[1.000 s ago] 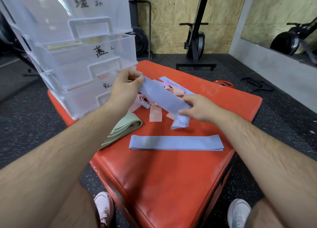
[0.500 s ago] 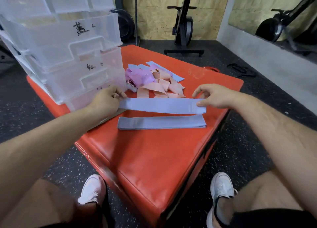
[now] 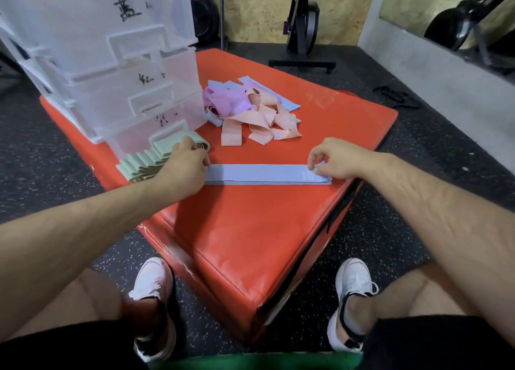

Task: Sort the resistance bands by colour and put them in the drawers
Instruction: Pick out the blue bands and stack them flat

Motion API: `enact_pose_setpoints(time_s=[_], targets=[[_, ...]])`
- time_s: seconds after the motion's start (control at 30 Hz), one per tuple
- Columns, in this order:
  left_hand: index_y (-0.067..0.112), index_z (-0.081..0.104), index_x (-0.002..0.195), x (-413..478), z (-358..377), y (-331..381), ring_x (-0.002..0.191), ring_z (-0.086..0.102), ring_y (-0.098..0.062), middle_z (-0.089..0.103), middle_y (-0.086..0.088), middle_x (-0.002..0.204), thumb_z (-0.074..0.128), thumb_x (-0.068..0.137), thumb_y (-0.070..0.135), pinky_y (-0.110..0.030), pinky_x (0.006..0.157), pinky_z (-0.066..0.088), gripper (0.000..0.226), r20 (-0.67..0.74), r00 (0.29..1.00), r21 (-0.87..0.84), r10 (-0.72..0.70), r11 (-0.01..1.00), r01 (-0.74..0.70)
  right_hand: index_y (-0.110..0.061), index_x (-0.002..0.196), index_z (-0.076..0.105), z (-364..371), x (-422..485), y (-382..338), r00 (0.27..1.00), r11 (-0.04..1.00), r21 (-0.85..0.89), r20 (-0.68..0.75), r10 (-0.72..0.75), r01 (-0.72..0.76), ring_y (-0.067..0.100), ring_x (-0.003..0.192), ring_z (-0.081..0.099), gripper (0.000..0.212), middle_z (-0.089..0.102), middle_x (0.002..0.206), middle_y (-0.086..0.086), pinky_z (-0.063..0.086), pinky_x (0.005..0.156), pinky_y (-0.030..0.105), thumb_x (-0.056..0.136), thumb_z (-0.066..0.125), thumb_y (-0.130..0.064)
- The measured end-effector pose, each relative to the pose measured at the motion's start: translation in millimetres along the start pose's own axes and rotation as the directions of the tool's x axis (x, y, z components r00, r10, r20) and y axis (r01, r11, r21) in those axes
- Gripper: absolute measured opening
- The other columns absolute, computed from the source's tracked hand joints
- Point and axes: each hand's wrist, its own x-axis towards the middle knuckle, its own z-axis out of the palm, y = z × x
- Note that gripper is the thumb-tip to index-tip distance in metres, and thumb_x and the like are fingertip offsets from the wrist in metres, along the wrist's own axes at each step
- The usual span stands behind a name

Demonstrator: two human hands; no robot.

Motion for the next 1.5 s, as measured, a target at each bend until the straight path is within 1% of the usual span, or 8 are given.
enact_pose_setpoints(time_s=[0.17, 0.47, 0.7, 0.87, 1.13, 1.23, 1.4, 1.5], targets=[[0.013, 0.062, 0.083, -1.7, -5.0, 8.3, 0.091, 0.056, -0.031, 0.057, -0.005, 0.090, 0.065, 0.081, 0.019, -0.040, 0.082, 0.048, 0.007, 0.027, 0.990, 0.086, 0.140, 0.986, -0.141, -0.038, 0.093, 0.068, -0.1, 0.7, -1.0, 0.999, 0.999, -0.044, 0.035, 0.013, -0.011, 0.015, 0.092, 0.057, 0.017, 0.048, 0.104, -0.007, 0.052, 0.088, 0.039, 0.086, 0.064, -0.024], [0.018, 0.064, 0.085, 18.1, -12.6, 29.2, 0.092, 0.056, -0.030, 0.058, -0.004, 0.091, 0.060, 0.084, 0.024, -0.043, 0.082, 0.049, 0.007, 0.037, 0.998, 0.068, 0.053, 0.996, -0.056, -0.042, 0.094, 0.068, -9.2, 15.5, -16.7, 1.000, 0.998, -0.064, 0.007, 0.022, -0.021, 0.016, 0.101, 0.055, 0.012, 0.052, 0.105, -0.009, 0.052, 0.090, 0.043, 0.086, 0.060, -0.039], [0.017, 0.062, 0.107, 83.6, -11.3, 48.1, 0.109, 0.054, -0.031, 0.057, -0.008, 0.113, 0.043, 0.081, 0.037, -0.044, 0.095, 0.046, 0.038, 0.085, 0.995, 0.039, -0.046, 0.998, 0.043, -0.039, 0.115, 0.066, -9.2, 75.6, -57.3, 0.987, 0.994, 0.013, -0.119, -0.104, 0.107, 0.024, 0.122, 0.051, 0.027, 0.059, 0.121, -0.004, 0.047, 0.098, 0.047, 0.092, 0.053, -0.035], [0.012, 0.049, 0.131, 121.6, -2.9, 44.7, 0.122, 0.050, -0.041, 0.046, -0.019, 0.133, 0.048, 0.091, 0.024, -0.048, 0.103, 0.042, 0.042, 0.176, 0.962, 0.086, -0.208, 0.977, 0.195, -0.040, 0.112, 0.068, -6.7, 122.1, -89.5, 0.961, 0.987, 0.004, -0.228, -0.156, 0.161, 0.017, 0.123, 0.049, 0.028, 0.058, 0.118, -0.012, 0.026, 0.114, 0.044, 0.096, 0.048, -0.030], [0.000, 0.048, 0.124, 146.6, 10.5, 19.9, 0.119, 0.052, -0.038, 0.042, -0.019, 0.136, 0.048, 0.094, 0.015, -0.042, 0.097, 0.042, 0.034, 0.200, 0.966, 0.118, -0.166, 0.983, 0.144, -0.030, 0.106, 0.067, -5.4, 158.0, -104.0, 0.972, 0.977, 0.076, -0.148, -0.184, 0.197, 0.024, 0.106, 0.058, 0.028, 0.061, 0.113, -0.004, 0.051, 0.086, 0.043, 0.094, 0.044, -0.021], [-0.003, 0.049, 0.119, 148.7, 9.9, 14.0, 0.119, 0.049, -0.036, 0.045, -0.021, 0.130, 0.048, 0.091, 0.008, -0.038, 0.098, 0.039, 0.030, 0.186, 0.973, 0.088, -0.138, 0.988, 0.124, -0.029, 0.111, 0.069, -5.7, 157.2, -97.3, 0.972, 0.984, 0.058, -0.173, -0.157, 0.169, 0.023, 0.111, 0.055, 0.032, 0.061, 0.117, -0.003, 0.050, 0.089, 0.042, 0.095, 0.042, -0.020], [0.005, 0.056, 0.113, 148.2, 1.5, 17.8, 0.104, 0.057, -0.028, 0.056, -0.010, 0.114, 0.052, 0.091, 0.007, -0.023, 0.075, 0.032, 0.023, 0.054, 0.996, -0.043, -0.075, 0.996, 0.077, -0.031, 0.122, 0.062, -9.3, 148.3, -90.8, 0.973, 0.983, 0.142, -0.216, -0.085, 0.118, 0.021, 0.109, 0.060, 0.031, 0.059, 0.126, -0.005, 0.051, 0.087, 0.037, 0.097, 0.045, -0.022], [0.014, 0.059, 0.121, 148.5, -5.0, 24.0, 0.108, 0.056, -0.018, 0.058, 0.003, 0.117, 0.050, 0.091, 0.007, -0.022, 0.086, 0.039, 0.033, -0.020, 0.999, -0.150, -0.029, 0.988, 0.026, -0.028, 0.125, 0.061, -13.9, 142.8, -90.5, 0.955, 0.962, 0.244, -0.291, -0.053, 0.127, 0.019, 0.102, 0.062, 0.033, 0.063, 0.121, -0.008, 0.052, 0.089, 0.038, 0.093, 0.054, -0.023]])
